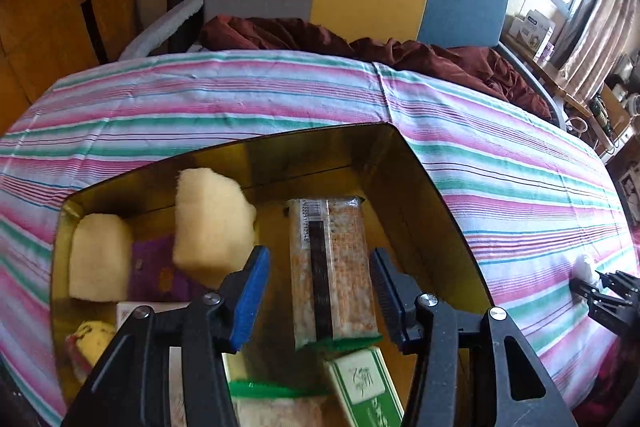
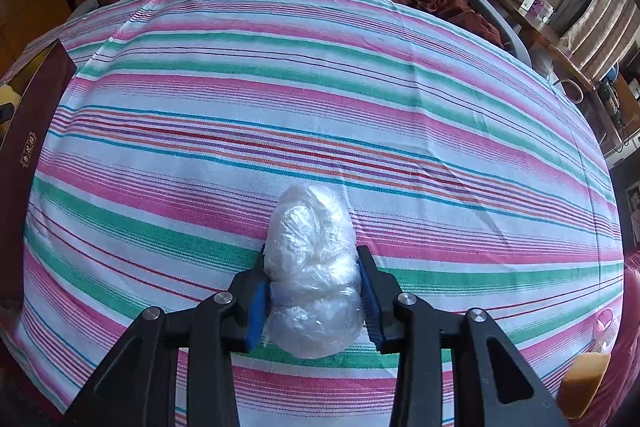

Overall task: Organize objects
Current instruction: 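Lower the cracker pack into the gold box and open the left gripper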

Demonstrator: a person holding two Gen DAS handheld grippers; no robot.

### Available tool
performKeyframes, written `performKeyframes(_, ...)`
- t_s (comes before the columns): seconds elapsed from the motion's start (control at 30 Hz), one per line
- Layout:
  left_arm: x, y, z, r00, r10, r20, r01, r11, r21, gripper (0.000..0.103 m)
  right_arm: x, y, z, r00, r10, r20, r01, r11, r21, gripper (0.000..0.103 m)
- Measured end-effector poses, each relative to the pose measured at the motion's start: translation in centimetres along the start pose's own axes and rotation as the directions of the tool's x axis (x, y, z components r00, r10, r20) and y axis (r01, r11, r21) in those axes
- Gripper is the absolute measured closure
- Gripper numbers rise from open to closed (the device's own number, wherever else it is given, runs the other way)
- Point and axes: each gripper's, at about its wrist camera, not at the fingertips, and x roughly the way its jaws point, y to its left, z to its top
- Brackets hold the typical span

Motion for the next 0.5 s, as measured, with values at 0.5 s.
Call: performKeyframes(0.5,-11.7,0.3,-8.2,0.958,0.139,0.249,-0.133,0.99,-0.04,0.037,0.1,1.1,0.1,0.998,-0.066,0.016,0.067,0.997,-0.045,0.067)
